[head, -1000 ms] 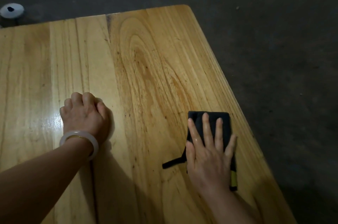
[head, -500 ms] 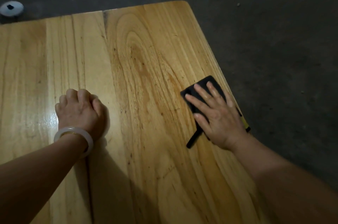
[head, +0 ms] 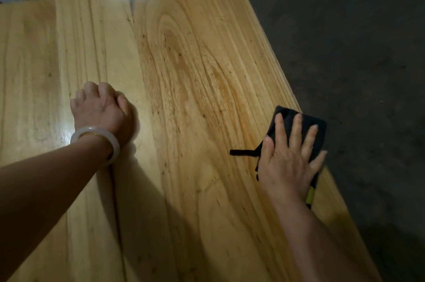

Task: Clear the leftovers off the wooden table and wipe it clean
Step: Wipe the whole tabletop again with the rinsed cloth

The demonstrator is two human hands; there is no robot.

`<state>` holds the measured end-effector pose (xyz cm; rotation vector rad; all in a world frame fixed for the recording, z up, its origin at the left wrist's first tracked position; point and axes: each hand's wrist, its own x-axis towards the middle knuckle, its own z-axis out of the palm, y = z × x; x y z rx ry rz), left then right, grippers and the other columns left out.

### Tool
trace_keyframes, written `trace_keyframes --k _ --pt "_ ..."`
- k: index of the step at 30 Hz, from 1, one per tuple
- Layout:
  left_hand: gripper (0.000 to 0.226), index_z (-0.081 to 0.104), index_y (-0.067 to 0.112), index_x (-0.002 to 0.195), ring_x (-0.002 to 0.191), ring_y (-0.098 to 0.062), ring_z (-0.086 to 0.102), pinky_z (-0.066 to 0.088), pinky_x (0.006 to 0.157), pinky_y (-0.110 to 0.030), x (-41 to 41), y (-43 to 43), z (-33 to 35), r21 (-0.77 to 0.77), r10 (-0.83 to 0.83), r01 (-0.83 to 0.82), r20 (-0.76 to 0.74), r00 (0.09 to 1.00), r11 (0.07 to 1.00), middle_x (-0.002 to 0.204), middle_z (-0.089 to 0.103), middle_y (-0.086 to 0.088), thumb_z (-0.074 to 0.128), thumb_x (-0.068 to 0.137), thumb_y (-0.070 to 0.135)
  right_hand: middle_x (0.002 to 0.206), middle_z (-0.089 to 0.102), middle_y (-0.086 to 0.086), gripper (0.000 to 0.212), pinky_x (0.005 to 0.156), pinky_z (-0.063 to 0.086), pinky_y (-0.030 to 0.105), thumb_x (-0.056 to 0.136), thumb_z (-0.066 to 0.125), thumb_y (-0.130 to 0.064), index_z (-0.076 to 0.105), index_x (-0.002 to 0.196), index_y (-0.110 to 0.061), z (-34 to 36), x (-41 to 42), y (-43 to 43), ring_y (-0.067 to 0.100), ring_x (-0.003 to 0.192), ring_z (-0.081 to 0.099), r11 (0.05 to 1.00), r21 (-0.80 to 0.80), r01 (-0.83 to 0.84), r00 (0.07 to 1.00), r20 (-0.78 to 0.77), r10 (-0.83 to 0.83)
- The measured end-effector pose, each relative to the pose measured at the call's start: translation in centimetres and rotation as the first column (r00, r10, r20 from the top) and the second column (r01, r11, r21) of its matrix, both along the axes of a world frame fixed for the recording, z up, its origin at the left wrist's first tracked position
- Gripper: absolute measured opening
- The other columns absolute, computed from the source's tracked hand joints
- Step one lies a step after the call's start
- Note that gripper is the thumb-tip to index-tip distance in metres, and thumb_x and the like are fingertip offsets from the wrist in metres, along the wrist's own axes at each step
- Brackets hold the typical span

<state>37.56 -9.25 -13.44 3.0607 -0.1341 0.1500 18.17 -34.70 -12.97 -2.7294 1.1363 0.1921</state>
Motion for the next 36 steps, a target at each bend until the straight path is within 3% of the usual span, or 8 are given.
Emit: trace_keyframes --k 5,9,12,16,20,23,26,36 --pt "0.037 0.050 0.003 0.097 0.091 -0.034 0.043 0.034 0.085 -0.047 -0.6 -0.1 -0.2 0.131 0.009 -0.008 -0.001 1.000 0.991 0.095 0.045 -0.019 0.026 0.095 0.031 0.164 -0.004 -0.001 0.060 0.115 0.004 0.066 0.098 0.007 -0.050 0.007 0.156 -0.035 -0.2 -3.1 6.3 0.030 0.151 -0.010 0.991 -0.013 -0.136 0.991 0.011 0.136" --pt "0.036 0.052 0.003 0.102 0.098 -0.035 0.044 0.033 0.089 -0.047 -1.5 -0.4 0.5 0.045 0.062 -0.060 -0.060 0.996 0.997 0.102 0.048 -0.020 0.030 0.096 0.030 0.164 0.015 0.003 0.057 0.113 0.014 0.068 0.099 0.026 -0.043 0.024 0.155 -0.029 -0.2 -4.5 9.5 0.032 0.151 0.006 0.925 0.006 -0.379 0.923 0.071 0.378" --pt "0.032 0.052 0.008 0.098 0.089 -0.027 0.039 0.034 0.088 -0.043 -4.7 -0.3 0.9 -0.047 0.048 -0.054 -0.117 0.992 0.997 0.095 0.045 -0.011 0.032 0.095 0.033 0.165 0.010 -0.002 0.058 0.114 0.013 0.066 0.100 0.027 -0.042 0.019 0.156 -0.032 -0.2 -5.3 9.2 0.028 0.152 0.002 0.799 -0.003 -0.601 0.797 0.078 0.599" --pt "0.023 0.050 0.014 0.087 0.086 -0.023 0.040 0.034 0.084 -0.039 -10.9 1.3 1.0 -0.174 -0.044 0.013 -0.177 0.983 0.985 0.089 0.045 -0.005 0.040 0.095 0.032 0.165 0.008 -0.007 0.055 0.115 0.014 0.063 0.102 0.031 -0.041 0.019 0.155 -0.035 0.1 -4.5 7.5 0.024 0.152 0.000 0.550 0.023 -0.835 0.550 0.082 0.831" --pt "0.021 0.042 0.021 0.077 0.072 -0.017 0.035 0.030 0.070 -0.032 -16.0 3.2 0.1 -0.155 -0.135 0.116 -0.120 0.984 0.981 0.078 0.039 0.002 0.039 0.092 0.036 0.164 0.010 -0.011 0.053 0.118 0.008 0.058 0.103 0.035 -0.041 0.020 0.154 -0.039 0.2 -2.2 5.9 0.019 0.152 0.000 0.338 0.030 -0.941 0.339 0.085 0.937" --pt "0.025 0.046 0.019 0.076 0.070 -0.016 0.034 0.034 0.066 -0.033 -17.8 3.4 -0.3 -0.134 -0.155 0.143 -0.079 0.985 0.981 0.076 0.038 0.003 0.035 0.087 0.039 0.164 0.010 -0.013 0.052 0.120 0.005 0.056 0.103 0.032 -0.042 0.020 0.153 -0.041 0.3 -0.2 5.2 0.016 0.152 -0.001 0.275 0.036 -0.961 0.277 0.085 0.957" --pt "0.026 0.048 0.019 0.077 0.071 -0.016 0.033 0.037 0.067 -0.035 -18.4 3.3 -0.7 -0.103 -0.120 0.113 -0.062 0.991 0.988 0.077 0.040 0.001 0.034 0.086 0.038 0.164 0.003 -0.013 0.052 0.119 0.004 0.057 0.103 0.025 -0.045 0.013 0.154 -0.044 0.5 2.2 5.8 0.016 0.152 -0.007 0.336 0.041 -0.941 0.338 0.052 0.940" --pt "0.021 0.042 0.020 0.078 0.072 -0.015 0.030 0.033 0.067 -0.032 -18.6 2.6 -0.9 -0.073 -0.064 0.062 -0.028 0.998 0.995 0.079 0.035 0.001 0.032 0.088 0.036 0.163 -0.016 -0.009 0.053 0.117 -0.009 0.059 0.104 0.013 -0.043 -0.005 0.154 -0.042 -0.1 10.0 11.0 0.021 0.149 -0.021 0.803 -0.005 -0.596 0.803 0.030 0.595"
